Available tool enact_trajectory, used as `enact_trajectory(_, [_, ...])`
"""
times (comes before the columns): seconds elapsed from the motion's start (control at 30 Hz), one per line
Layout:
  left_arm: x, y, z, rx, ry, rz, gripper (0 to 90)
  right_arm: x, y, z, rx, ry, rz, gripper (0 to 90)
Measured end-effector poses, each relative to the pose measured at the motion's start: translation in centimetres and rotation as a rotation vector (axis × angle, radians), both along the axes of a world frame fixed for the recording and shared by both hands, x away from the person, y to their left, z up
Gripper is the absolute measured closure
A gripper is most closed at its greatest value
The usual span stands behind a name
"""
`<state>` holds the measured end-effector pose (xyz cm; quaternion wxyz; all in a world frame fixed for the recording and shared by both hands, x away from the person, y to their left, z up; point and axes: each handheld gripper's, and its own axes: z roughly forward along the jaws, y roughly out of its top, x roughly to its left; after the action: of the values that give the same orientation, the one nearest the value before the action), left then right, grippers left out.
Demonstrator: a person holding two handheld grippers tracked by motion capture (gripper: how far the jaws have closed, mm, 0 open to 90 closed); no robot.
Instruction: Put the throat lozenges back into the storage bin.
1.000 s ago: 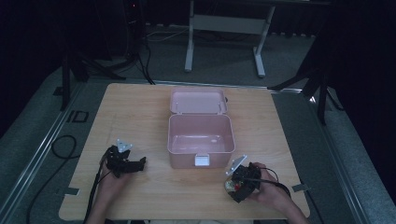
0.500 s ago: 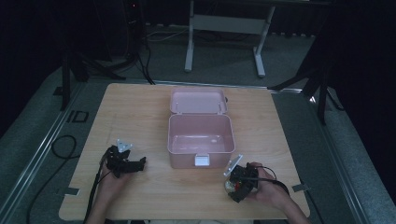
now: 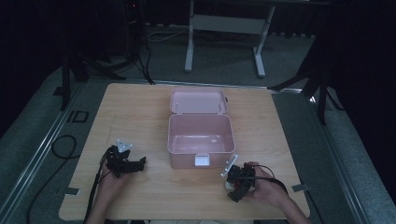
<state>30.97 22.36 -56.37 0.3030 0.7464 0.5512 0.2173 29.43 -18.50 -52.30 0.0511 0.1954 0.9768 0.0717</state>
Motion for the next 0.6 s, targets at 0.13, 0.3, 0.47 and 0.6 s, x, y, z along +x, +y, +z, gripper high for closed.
enact_trajectory(0.13, [0.00,-0.01,0.00,-0.001,0.000,0.000,8.0,0.09,0.08,0.03,-0.005,0.008,0.007,18.8])
enact_trajectory(0.3, [0.00,0.00,0.00,0.000,0.000,0.000,8.0,0.15,0.13,0.10,-0.015,0.015,0.012,19.9])
enact_trajectory(0.47, [0.00,-0.01,0.00,0.000,0.000,0.000,8.0,0.14,0.03,0.16,-0.023,0.018,0.016,20.0])
enact_trajectory(0.6, [0.00,-0.01,0.00,0.000,0.000,0.000,8.0,0.05,-0.09,0.31,-0.026,0.022,0.012,19.9])
